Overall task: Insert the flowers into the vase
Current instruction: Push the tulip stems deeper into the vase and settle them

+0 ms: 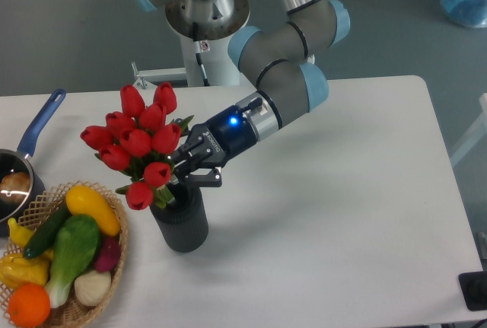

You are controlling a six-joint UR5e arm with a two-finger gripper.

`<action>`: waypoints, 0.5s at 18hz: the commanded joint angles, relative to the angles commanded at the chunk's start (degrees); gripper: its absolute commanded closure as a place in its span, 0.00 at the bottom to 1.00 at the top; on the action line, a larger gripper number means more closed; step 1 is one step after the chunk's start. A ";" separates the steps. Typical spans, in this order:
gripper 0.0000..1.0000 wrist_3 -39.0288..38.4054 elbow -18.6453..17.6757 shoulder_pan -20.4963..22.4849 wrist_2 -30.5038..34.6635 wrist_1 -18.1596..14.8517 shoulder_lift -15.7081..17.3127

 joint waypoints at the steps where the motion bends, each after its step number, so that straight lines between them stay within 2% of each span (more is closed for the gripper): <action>1: 0.85 0.00 0.09 0.09 -0.09 0.00 -0.09; 9: 0.85 1.14 -0.18 0.53 0.00 0.00 -1.93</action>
